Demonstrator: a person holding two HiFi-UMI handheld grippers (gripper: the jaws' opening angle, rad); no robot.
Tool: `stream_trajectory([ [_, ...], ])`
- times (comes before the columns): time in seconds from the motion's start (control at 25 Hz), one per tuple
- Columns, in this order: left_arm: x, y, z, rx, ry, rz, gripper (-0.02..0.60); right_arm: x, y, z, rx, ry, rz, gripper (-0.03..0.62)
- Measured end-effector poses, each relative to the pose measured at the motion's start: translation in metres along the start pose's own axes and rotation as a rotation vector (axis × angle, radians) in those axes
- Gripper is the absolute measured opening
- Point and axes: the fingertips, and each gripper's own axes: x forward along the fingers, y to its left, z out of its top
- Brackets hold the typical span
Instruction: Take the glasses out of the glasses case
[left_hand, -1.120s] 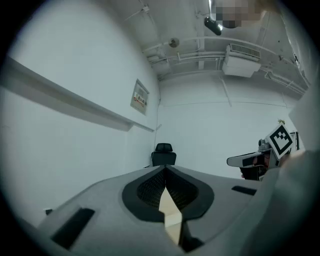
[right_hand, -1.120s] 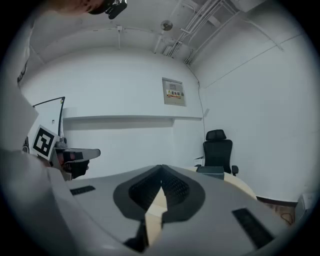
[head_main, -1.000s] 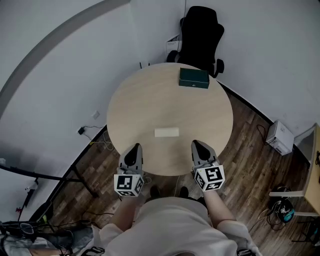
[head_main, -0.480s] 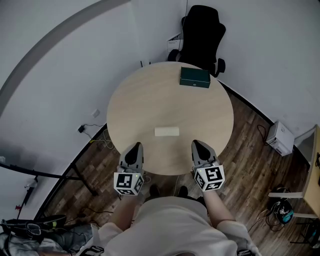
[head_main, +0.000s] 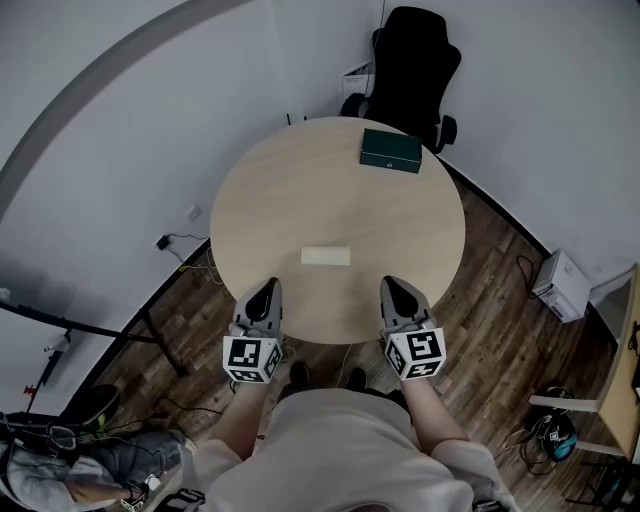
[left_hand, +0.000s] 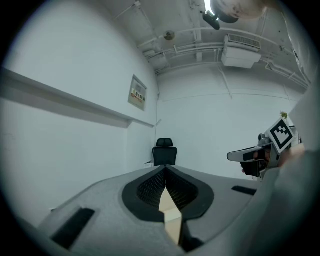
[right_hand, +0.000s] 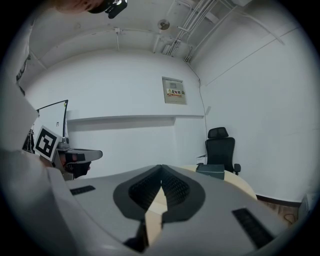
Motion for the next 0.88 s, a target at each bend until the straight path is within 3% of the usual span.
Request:
stream_trajectory([
  [0.44,-0.002,-0.01,-0.013,0.011,0.032,0.015,0.008,0.002,-0.006,-0.017,0.005,0.032,0.069,0.011],
  [0.88,0.038,0.037,-0.033,0.028,0.068,-0.093,0.008,0.055,0.004,-0.031,0.013,0.078,-0.045,0.011],
])
